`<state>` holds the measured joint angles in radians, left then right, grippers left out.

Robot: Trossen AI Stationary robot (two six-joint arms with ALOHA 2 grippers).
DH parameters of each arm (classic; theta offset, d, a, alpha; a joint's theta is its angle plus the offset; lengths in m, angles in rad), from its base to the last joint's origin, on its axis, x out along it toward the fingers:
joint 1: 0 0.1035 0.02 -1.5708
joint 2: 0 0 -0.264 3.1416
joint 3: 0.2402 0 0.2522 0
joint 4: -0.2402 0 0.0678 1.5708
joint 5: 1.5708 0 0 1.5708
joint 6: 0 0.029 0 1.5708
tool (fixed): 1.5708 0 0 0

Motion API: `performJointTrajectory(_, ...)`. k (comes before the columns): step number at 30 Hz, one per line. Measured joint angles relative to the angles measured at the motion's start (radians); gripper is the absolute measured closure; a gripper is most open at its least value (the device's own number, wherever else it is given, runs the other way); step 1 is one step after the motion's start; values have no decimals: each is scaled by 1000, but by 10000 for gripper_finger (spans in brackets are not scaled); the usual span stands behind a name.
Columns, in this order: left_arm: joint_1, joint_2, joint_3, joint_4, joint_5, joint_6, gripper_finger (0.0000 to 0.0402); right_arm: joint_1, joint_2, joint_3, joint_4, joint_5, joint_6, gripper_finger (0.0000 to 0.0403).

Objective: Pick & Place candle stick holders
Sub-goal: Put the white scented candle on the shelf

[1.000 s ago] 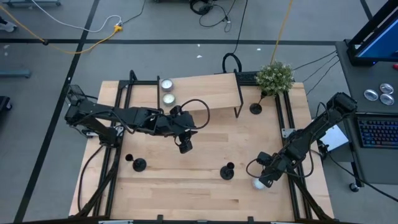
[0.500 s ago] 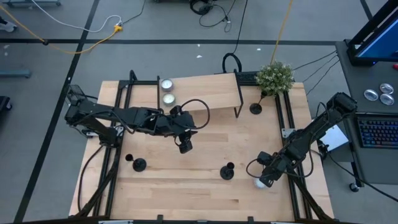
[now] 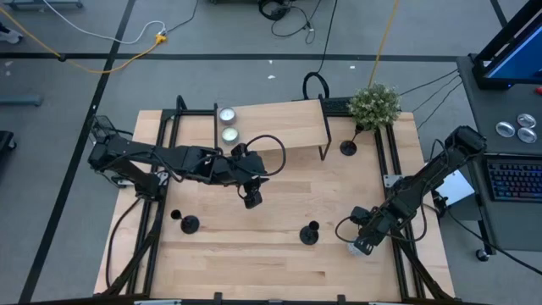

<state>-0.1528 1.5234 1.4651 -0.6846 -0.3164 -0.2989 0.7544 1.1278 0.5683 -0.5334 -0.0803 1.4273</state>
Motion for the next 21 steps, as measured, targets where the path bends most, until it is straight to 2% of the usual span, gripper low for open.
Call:
performJointTrajectory(13, 0, 0, 0, 2, 0, 7, 298, -6, -27, 30, -35, 2, -32, 402)
performJointTrajectory(17, 2, 0, 0, 27, -4, 56, 298, -41, -36, 120, -173, 14, -102, 402)
performJointTrajectory(21, 2, 0, 0, 95, -8, 118, 298, -96, -37, 253, -343, 92, -212, 402)
